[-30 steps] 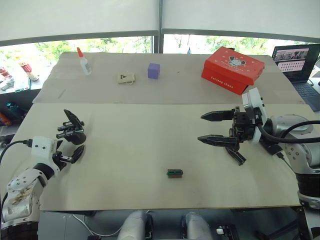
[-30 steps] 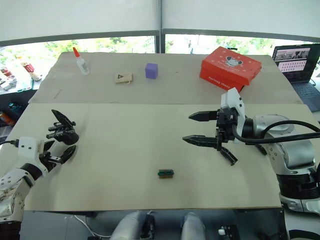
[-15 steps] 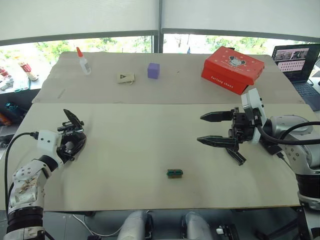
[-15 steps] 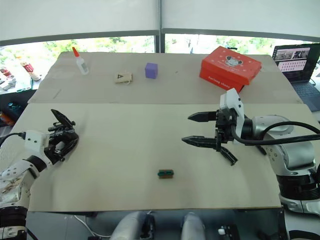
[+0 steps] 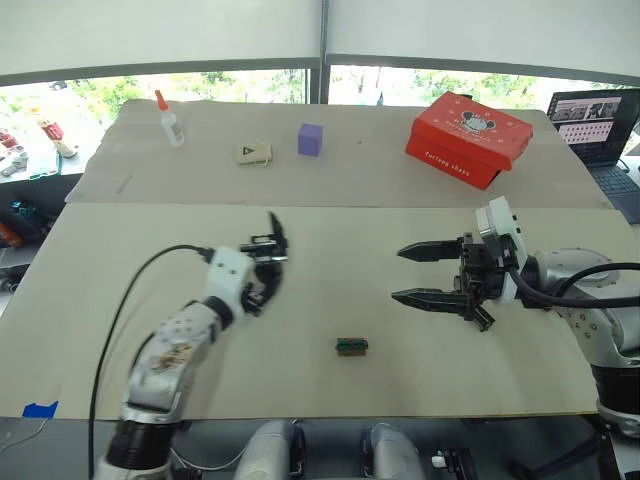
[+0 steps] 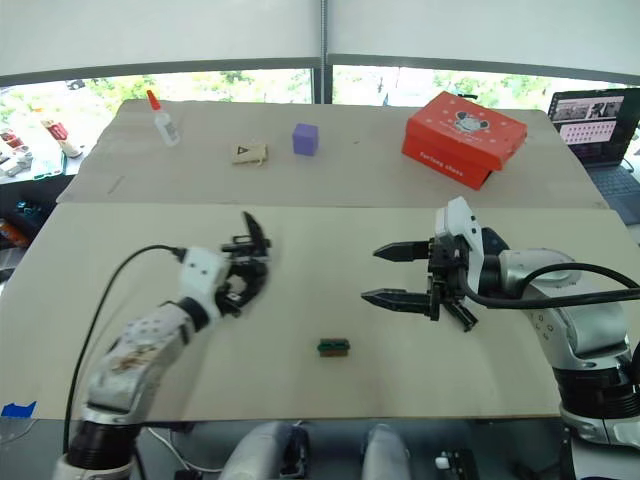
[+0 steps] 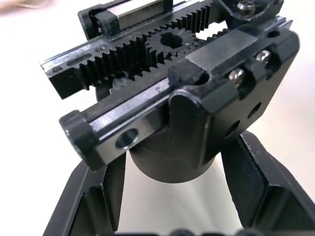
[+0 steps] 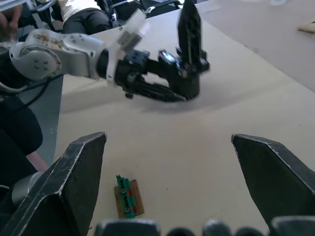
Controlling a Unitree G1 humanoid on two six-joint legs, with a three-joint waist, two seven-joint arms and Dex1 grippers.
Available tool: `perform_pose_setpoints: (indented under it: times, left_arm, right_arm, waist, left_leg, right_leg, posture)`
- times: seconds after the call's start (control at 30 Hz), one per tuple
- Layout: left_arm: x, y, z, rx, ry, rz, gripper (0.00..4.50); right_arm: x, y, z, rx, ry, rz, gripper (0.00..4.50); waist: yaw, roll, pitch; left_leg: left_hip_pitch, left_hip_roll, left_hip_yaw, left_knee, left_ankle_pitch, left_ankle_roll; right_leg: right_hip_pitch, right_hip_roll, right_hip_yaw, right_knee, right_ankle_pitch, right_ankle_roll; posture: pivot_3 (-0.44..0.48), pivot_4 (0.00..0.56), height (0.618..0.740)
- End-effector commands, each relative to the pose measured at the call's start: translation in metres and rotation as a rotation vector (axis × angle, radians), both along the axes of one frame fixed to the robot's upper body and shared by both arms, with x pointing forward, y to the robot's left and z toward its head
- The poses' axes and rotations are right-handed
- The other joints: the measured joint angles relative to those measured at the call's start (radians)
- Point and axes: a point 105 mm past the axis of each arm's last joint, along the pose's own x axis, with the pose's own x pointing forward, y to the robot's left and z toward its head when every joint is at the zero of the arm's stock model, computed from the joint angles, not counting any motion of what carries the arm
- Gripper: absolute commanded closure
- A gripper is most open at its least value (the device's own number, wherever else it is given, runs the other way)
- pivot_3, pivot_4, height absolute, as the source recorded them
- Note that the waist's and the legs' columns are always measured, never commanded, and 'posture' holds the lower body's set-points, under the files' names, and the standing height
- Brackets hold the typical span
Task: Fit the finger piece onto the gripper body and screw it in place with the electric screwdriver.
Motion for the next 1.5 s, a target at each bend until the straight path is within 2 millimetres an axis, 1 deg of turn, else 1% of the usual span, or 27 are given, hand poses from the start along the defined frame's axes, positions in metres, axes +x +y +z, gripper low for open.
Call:
perform_pose_setpoints:
  times: [0.03, 0.1, 0.2, 0.27, 0.3, 0.33, 0.37, 0.4, 0.47, 0.57, 0.6, 0.67, 0.73, 0.83, 0.93, 1.07, 1.13, 1.17, 1.23, 1.3, 1.33, 1.4, 1.47, 1.5]
  left_arm:
    - [0.010, -0.025, 0.020, 0.021, -0.092, -0.049, 2.21]
    - [0.016, -0.033, 0.017, 0.023, -0.087, -0.060, 2.21]
    - [0.023, -0.034, 0.010, 0.027, -0.075, -0.065, 2.21]
    - [0.023, -0.031, 0.009, 0.029, -0.071, -0.084, 1.14]
    - [0.022, -0.026, 0.007, 0.054, -0.070, -0.108, 0.78]
    - [0.020, -0.020, 0.005, 0.087, -0.065, -0.149, 0.26]
    - [0.017, -0.013, 0.003, 0.106, -0.047, -0.197, 0.07]
    - [0.015, -0.004, 0.004, 0.105, -0.032, -0.255, 0.07]
    - [0.010, 0.007, 0.008, 0.096, -0.010, -0.379, 0.07]
    - [0.005, 0.012, 0.008, 0.123, -0.018, -0.570, 0.07]
    - [0.007, 0.013, 0.006, 0.133, -0.017, -0.601, 0.07]
    - [0.017, 0.015, 0.001, 0.187, -0.034, -0.623, 0.07]
    - [0.024, 0.013, -0.001, 0.192, -0.055, -0.650, 0.07]
    - [0.033, 0.010, 0.004, 0.142, -0.078, -0.667, 0.07]
    - [0.041, 0.000, 0.009, 0.108, -0.067, -0.705, 0.07]
    - [0.053, -0.007, 0.008, 0.113, -0.055, -0.708, 0.07]
    - [0.059, -0.011, 0.011, 0.108, -0.084, -0.698, 0.07]
    - [0.060, -0.013, 0.014, 0.084, -0.098, -0.697, 0.29]
    - [0.059, -0.013, 0.013, 0.060, -0.091, -0.703, 0.91]
    - [0.053, -0.013, 0.007, 0.062, -0.083, -0.721, 1.84]
    - [0.051, -0.013, 0.006, 0.055, -0.088, -0.718, 2.21]
    - [0.053, -0.013, 0.010, 0.016, -0.116, -0.676, 2.22]
    - [0.057, -0.015, 0.015, -0.037, -0.143, -0.593, 2.22]
    - [0.058, -0.016, 0.016, -0.035, -0.167, -0.548, 2.22]
  right_arm:
    - [-0.003, 0.001, 0.011, 0.011, -0.044, 0.005, 0.00]
    - [-0.001, 0.002, 0.011, 0.012, -0.048, 0.002, 0.00]
    - [0.000, 0.003, 0.010, 0.014, -0.056, -0.004, 0.00]
    - [0.000, 0.004, 0.010, 0.014, -0.061, -0.006, 0.00]
    - [0.000, 0.005, 0.009, 0.011, -0.066, -0.006, 0.00]
    - [-0.001, 0.005, 0.009, 0.007, -0.071, -0.005, 0.00]
    - [-0.001, 0.004, 0.010, 0.005, -0.073, -0.005, 0.00]
    - [-0.002, 0.003, 0.010, 0.002, -0.074, -0.005, 0.00]
    - [-0.002, 0.001, 0.011, -0.003, -0.074, -0.008, 0.00]
    - [-0.001, -0.003, 0.011, -0.015, -0.076, -0.017, 0.00]
    - [-0.001, -0.003, 0.012, -0.015, -0.077, -0.019, 0.00]
    - [0.000, -0.003, 0.013, -0.015, -0.081, -0.021, 0.00]
    - [-0.002, -0.002, 0.014, -0.019, -0.084, -0.020, 0.00]
    - [-0.005, -0.001, 0.015, -0.028, -0.084, -0.020, 0.00]
    - [-0.010, -0.007, 0.015, -0.048, -0.071, -0.027, 0.00]
    - [-0.011, -0.009, 0.015, -0.056, -0.074, -0.035, 0.00]
    - [-0.009, -0.008, 0.018, -0.045, -0.085, -0.048, 0.00]
    - [-0.009, -0.008, 0.018, -0.042, -0.087, -0.050, 0.00]
    - [-0.010, -0.007, 0.017, -0.040, -0.087, -0.051, 0.00]
    - [-0.011, -0.005, 0.016, -0.032, -0.088, -0.054, 0.00]
    - [-0.011, -0.004, 0.015, -0.028, -0.089, -0.055, 0.00]
    - [-0.012, -0.003, 0.015, -0.021, -0.086, -0.057, 0.00]
    - [-0.013, -0.001, 0.013, -0.017, -0.082, -0.058, 0.00]
    - [-0.014, 0.000, 0.011, -0.015, -0.079, -0.057, 0.00]
  waist:
    - [0.002, 0.000, 0.000]
    - [0.002, 0.000, 0.000]
    - [0.000, 0.000, 0.000]
    - [-0.001, 0.000, 0.000]
    - [-0.001, 0.000, 0.000]
    - [-0.002, 0.000, 0.000]
    - [-0.003, 0.000, 0.000]
    - [-0.005, 0.000, 0.000]
    - [-0.007, 0.000, 0.000]
    - [0.000, 0.001, 0.000]
    - [0.003, 0.001, 0.000]
    - [0.008, 0.001, 0.000]
    - [0.007, 0.001, 0.000]
    - [0.004, 0.001, 0.000]
    - [0.006, 0.000, 0.000]
    - [0.004, 0.000, 0.000]
    - [0.002, 0.000, 0.000]
    - [0.001, 0.000, 0.000]
    - [-0.001, 0.000, 0.000]
    - [-0.003, 0.000, 0.000]
    - [-0.005, 0.000, 0.000]
    - [-0.007, 0.000, 0.000]
    - [-0.006, 0.000, 0.000]
    - [-0.005, 0.000, 0.000]
  left_leg:
    - [0.000, 0.000, 0.000, 0.000, 0.000, 0.000]
    - [0.000, 0.000, 0.000, 0.000, 0.000, 0.000]
    - [0.000, 0.000, 0.000, 0.000, 0.000, 0.000]
    - [0.000, 0.000, 0.000, 0.000, 0.000, 0.000]
    - [0.000, 0.000, 0.000, 0.000, 0.000, 0.000]
    - [0.000, 0.000, 0.000, 0.000, 0.000, 0.000]
    - [0.000, 0.000, 0.000, 0.000, 0.000, 0.000]
    - [0.000, 0.000, 0.000, 0.000, 0.000, 0.000]
    - [0.001, 0.001, 0.000, 0.000, 0.000, 0.000]
    - [0.001, 0.000, 0.000, 0.001, 0.000, 0.000]
    - [0.001, 0.000, 0.000, 0.001, 0.000, 0.000]
    - [0.000, -0.001, 0.000, 0.002, 0.000, 0.000]
    - [0.000, -0.001, 0.000, 0.002, 0.000, 0.000]
    - [-0.001, -0.001, 0.000, 0.002, 0.001, 0.000]
    - [-0.002, -0.001, 0.000, 0.002, 0.001, 0.000]
    - [-0.003, -0.001, -0.001, 0.004, 0.001, 0.001]
    - [-0.003, -0.001, 0.000, 0.004, 0.001, 0.001]
    - [-0.003, -0.001, -0.001, 0.004, 0.001, 0.001]
    - [-0.003, -0.001, -0.001, 0.004, 0.001, 0.001]
    - [-0.004, -0.001, -0.001, 0.004, 0.001, 0.001]
    - [-0.004, -0.001, -0.001, 0.004, 0.001, 0.001]
    - [-0.004, -0.001, -0.001, 0.004, 0.001, 0.001]
    - [-0.004, -0.001, -0.002, 0.004, 0.001, 0.001]
    - [-0.004, -0.001, -0.002, 0.004, 0.001, 0.001]
  right_leg:
    - [0.000, 0.000, 0.000, 0.000, 0.000, 0.000]
    - [0.000, 0.000, 0.000, 0.000, 0.000, 0.000]
    - [0.000, 0.000, 0.000, 0.000, 0.000, 0.000]
    - [0.000, 0.000, 0.000, 0.000, 0.000, 0.000]
    - [0.000, 0.000, 0.000, 0.000, 0.000, 0.000]
    - [0.000, 0.000, 0.000, 0.000, 0.000, 0.000]
    - [0.000, 0.000, 0.000, 0.000, 0.000, 0.000]
    - [0.000, 0.000, 0.000, 0.000, 0.000, 0.000]
    - [-0.001, 0.000, 0.000, 0.000, 0.000, 0.000]
    - [-0.001, 0.000, 0.000, -0.001, 0.000, 0.000]
    - [0.000, 0.000, -0.001, -0.002, 0.000, 0.000]
    - [0.000, 0.000, -0.001, -0.002, 0.000, 0.000]
    - [0.000, 0.000, -0.001, -0.002, 0.000, 0.000]
    - [-0.001, 0.000, -0.002, 0.000, 0.000, 0.000]
    - [-0.001, 0.000, -0.003, 0.000, 0.000, 0.000]
    - [-0.001, 0.000, -0.004, 0.000, 0.000, 0.001]
    - [-0.001, 0.000, -0.004, 0.000, 0.000, 0.001]
    - [-0.001, 0.000, -0.004, 0.001, 0.000, 0.001]
    - [-0.001, 0.000, -0.004, 0.001, 0.000, 0.001]
    - [-0.001, 0.000, -0.004, 0.001, 0.000, 0.001]
    - [-0.001, 0.000, -0.004, 0.001, 0.000, 0.001]
    - [-0.001, 0.000, -0.005, 0.001, 0.000, 0.001]
    - [-0.001, 0.000, -0.005, 0.001, 0.000, 0.001]
    - [-0.001, 0.000, -0.005, 0.001, 0.000, 0.001]
  posture:
    - [0.000, 0.150, 0.740]
    - [0.000, 0.150, 0.740]
    - [0.000, 0.150, 0.740]
    - [0.000, 0.150, 0.740]
    - [0.000, 0.150, 0.740]
    - [0.000, 0.150, 0.740]
    - [0.000, 0.150, 0.740]
    - [0.000, 0.150, 0.740]
    - [0.000, 0.150, 0.740]
    - [0.000, 0.150, 0.740]
    - [0.000, 0.150, 0.740]
    - [0.000, 0.150, 0.740]
    - [0.000, 0.150, 0.740]
    - [0.000, 0.150, 0.740]
    - [0.000, 0.150, 0.740]
    - [0.000, 0.150, 0.740]
    - [0.000, 0.150, 0.740]
    - [0.000, 0.150, 0.740]
    - [0.000, 0.150, 0.740]
    - [0.000, 0.150, 0.740]
    - [0.000, 0.150, 0.740]
    - [0.000, 0.150, 0.740]
    - [0.000, 0.150, 0.740]
    - [0.000, 0.150, 0.740]
